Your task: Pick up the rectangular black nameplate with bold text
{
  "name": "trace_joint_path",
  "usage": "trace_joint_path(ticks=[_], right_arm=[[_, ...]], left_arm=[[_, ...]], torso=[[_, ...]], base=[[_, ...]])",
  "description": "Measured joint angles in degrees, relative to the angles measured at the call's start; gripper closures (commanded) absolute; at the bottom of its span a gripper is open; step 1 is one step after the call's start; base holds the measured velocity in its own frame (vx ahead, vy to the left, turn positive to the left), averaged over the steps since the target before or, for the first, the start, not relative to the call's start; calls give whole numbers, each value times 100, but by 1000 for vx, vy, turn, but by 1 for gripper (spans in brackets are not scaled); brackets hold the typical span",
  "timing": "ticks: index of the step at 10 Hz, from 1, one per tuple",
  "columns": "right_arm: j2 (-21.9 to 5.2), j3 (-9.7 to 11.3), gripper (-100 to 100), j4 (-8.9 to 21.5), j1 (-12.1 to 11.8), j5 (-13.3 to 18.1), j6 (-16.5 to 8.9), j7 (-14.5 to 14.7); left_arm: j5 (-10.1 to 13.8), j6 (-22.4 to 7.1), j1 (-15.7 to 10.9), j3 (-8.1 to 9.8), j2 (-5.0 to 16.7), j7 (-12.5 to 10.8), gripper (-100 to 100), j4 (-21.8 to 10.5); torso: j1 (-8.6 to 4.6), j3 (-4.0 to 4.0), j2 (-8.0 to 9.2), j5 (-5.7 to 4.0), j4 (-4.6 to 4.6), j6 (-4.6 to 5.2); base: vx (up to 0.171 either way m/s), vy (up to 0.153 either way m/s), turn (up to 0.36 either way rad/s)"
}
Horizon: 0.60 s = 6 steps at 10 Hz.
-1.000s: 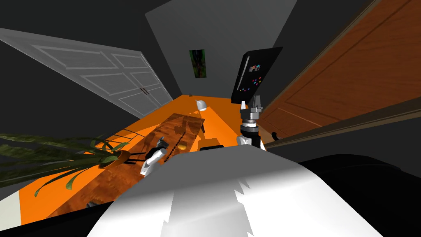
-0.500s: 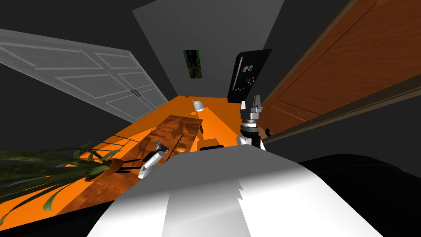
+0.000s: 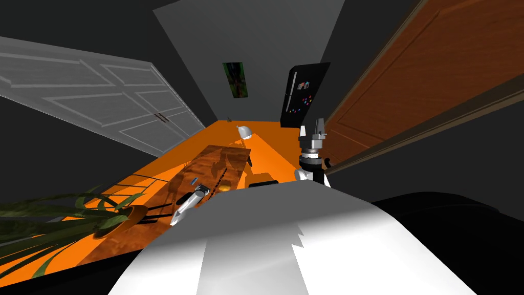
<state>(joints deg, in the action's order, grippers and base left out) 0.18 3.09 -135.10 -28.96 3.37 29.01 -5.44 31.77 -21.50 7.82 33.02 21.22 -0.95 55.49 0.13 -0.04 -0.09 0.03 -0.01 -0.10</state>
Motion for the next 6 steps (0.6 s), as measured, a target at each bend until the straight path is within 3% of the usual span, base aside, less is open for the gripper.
trace_joint_path(ticks=[4, 6], right_arm=[[0, 0, 0, 0, 1, 0, 0, 0], [0, 0, 0, 0, 0, 0, 0, 0]], left_arm=[[342, -122, -60, 83, 118, -42, -100, -662], [396, -266, -78, 142, 163, -106, -100, -886]], torso=[[6, 1, 1, 1, 1, 4], [1, 0, 0, 0, 0, 0]], base=[[-4, 30, -167], [-3, 21, -91]])
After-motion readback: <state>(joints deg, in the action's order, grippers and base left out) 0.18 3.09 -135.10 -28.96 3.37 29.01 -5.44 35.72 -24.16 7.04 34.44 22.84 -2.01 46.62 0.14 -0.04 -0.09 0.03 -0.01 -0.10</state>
